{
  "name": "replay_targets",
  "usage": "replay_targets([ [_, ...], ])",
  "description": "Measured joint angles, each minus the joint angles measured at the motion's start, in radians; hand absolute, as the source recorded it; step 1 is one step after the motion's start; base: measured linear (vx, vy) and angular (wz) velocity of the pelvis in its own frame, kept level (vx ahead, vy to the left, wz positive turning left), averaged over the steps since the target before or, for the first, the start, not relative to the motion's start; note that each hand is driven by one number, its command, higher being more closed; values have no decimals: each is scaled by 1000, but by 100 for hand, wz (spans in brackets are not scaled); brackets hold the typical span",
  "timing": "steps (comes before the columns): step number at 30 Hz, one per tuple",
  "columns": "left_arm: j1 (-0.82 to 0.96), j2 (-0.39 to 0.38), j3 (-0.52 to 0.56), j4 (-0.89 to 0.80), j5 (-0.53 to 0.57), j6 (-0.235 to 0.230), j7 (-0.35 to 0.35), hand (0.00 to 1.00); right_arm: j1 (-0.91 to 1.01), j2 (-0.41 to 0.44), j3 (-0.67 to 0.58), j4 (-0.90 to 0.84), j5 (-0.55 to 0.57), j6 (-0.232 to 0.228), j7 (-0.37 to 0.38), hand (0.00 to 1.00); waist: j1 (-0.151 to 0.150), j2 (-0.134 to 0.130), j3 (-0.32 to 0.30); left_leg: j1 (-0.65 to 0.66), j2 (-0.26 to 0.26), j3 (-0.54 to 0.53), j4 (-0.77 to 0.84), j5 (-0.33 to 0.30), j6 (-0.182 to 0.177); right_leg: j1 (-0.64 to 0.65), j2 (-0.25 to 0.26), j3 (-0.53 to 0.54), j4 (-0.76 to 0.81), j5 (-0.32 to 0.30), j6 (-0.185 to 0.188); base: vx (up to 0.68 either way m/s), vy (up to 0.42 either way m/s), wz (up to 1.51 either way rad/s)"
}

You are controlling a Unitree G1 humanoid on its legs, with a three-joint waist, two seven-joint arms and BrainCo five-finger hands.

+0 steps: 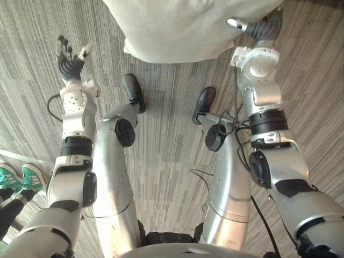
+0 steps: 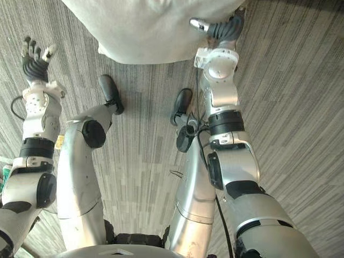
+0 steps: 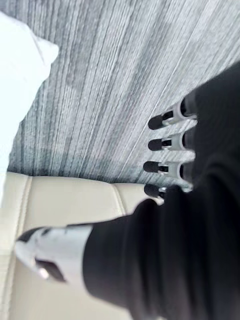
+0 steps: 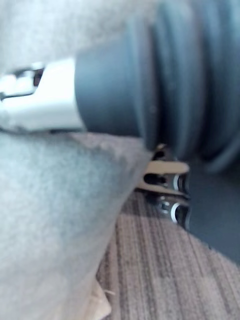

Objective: Pick up cushions and gather them together orderly.

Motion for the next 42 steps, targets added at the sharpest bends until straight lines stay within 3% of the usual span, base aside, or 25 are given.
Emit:
replay_targets([
  [2, -52, 2, -36, -4, 0, -9, 7, 0, -35, 5, 9, -18, 0, 0, -29, 100, -1, 0, 0, -20, -2, 2, -21, 10, -9, -22, -2, -5, -15, 11, -18, -37, 19, 1],
  [9, -172, -35, -140, -56, 1, -19, 57, 0, -129, 71, 20, -18, -2, 2, -113, 100, -4, 1, -1, -26, -9, -1, -56, 38, -14, -30, -2, -17, -36, 19, -30, -13, -1, 4],
  [10, -195, -46, -149, -68, 1, -19, 66, 100, -140, 85, 20, -19, -2, 4, -131, 100, -5, 1, -1, -26, -9, -2, -68, 44, -14, -29, -2, -24, -43, 22, -33, 0, 0, 0],
  [19, -247, -58, -199, -104, 1, -16, 136, 100, -180, 159, 43, -74, -5, 69, -195, 100, -20, 3, -4, 25, -7, -35, -163, 109, -46, 24, 25, -71, -116, 55, -71, -25, -24, -2],
  [26, -232, -31, -201, -104, 0, 5, 151, 100, -176, 204, 44, -111, -4, 70, -202, 100, -26, 3, -5, 58, 4, -46, -186, 115, -53, 63, 42, -86, -149, 64, -78, -26, -54, -6],
  [35, -181, -4, -198, -129, 0, 22, 148, 100, -9, 246, 45, -365, 0, 68, -159, 100, -25, 4, -8, 118, 30, -40, -164, 84, -60, 128, 65, -75, -165, 64, -70, -4, -40, -10],
  [37, -117, -10, -195, -203, 0, 21, 139, 100, 57, 260, 46, -425, -1, 26, -132, 100, -28, 3, -26, 141, 31, -34, -162, 76, -63, 146, 68, -67, -164, 59, -70, -11, -28, -6],
  [40, -42, -46, -176, -267, 0, 17, 130, 100, 118, 285, 47, -460, -1, 6, -111, 100, -32, 2, -45, 188, 36, -27, -174, 71, -63, 191, 78, -64, -184, 59, -69, 6, -22, -9],
  [41, 25, -75, -174, -279, 1, -2, 128, 100, 190, 305, 52, -460, -1, -29, -90, 100, -32, 2, -144, 151, 38, -22, -180, 69, -64, 153, 80, -61, -191, 59, -69, 11, -10, -9],
  [42, 34, -82, -170, -287, 1, -6, 126, 100, 200, 308, 52, -460, -1, -40, -84, 100, -32, 2, -145, 163, 37, -20, -184, 69, -64, 163, 80, -61, -196, 60, -68, 12, -6, -5],
])
